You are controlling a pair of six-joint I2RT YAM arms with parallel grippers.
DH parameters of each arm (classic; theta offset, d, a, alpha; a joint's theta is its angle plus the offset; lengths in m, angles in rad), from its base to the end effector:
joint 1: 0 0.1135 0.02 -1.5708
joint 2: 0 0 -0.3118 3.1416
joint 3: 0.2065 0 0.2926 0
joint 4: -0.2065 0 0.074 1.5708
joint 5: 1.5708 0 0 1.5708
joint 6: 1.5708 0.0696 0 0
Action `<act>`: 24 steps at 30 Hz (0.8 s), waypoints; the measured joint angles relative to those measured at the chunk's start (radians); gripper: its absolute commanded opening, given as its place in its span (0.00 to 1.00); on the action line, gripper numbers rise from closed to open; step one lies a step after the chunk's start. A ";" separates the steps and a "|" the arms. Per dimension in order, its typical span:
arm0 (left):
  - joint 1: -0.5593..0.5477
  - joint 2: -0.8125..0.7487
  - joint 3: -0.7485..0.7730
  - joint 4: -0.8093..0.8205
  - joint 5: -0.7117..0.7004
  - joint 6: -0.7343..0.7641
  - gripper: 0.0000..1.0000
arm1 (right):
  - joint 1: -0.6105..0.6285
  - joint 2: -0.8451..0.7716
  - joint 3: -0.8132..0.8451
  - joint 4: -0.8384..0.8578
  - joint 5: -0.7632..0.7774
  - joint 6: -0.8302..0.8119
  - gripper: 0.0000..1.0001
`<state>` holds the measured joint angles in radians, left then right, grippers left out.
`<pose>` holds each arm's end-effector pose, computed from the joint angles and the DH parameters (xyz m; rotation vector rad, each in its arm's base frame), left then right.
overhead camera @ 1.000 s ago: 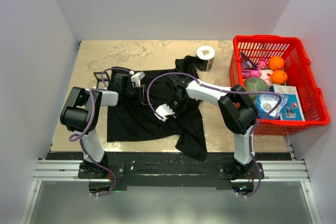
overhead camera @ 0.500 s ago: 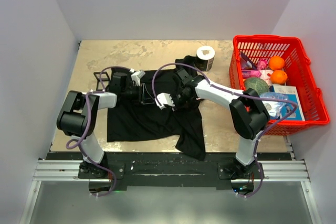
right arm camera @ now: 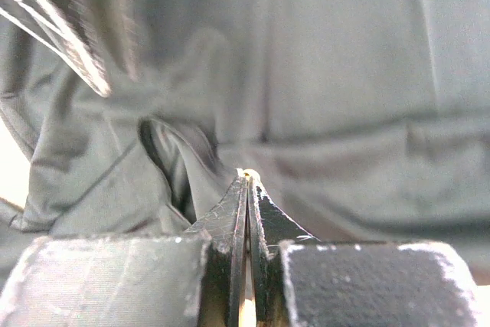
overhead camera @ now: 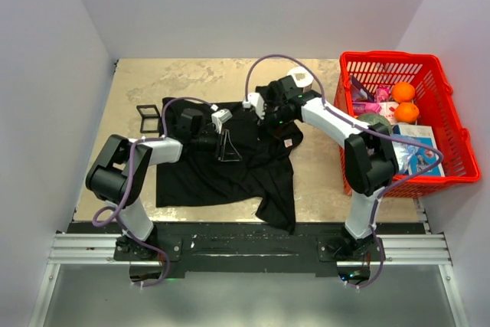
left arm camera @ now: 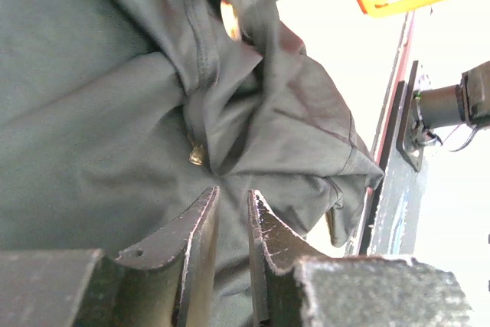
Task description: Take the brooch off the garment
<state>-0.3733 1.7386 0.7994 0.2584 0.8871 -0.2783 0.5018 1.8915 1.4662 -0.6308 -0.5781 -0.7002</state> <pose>0.3353 -0.1893 0.1510 0.6096 2.1997 -1.3419 0.3929 0.2589 0.2307 -1.5737 1.9497 0.6741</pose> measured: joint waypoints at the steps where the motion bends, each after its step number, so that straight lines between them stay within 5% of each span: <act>1: -0.004 0.000 0.000 0.000 0.000 0.003 0.25 | -0.019 0.000 0.001 -0.002 -0.003 0.022 0.00; 14: -0.027 -0.003 0.000 0.022 -0.032 0.007 0.25 | -0.041 -0.010 0.000 -0.067 -0.069 0.129 0.00; 24: 0.080 -0.221 -0.001 -0.204 -0.125 0.149 0.25 | -0.031 0.035 0.092 -0.127 -0.135 0.148 0.00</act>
<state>-0.2928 1.5173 0.7982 0.0544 0.7620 -0.1291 0.4706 1.9270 1.5581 -0.7574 -0.7136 -0.5522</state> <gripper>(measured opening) 0.253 0.007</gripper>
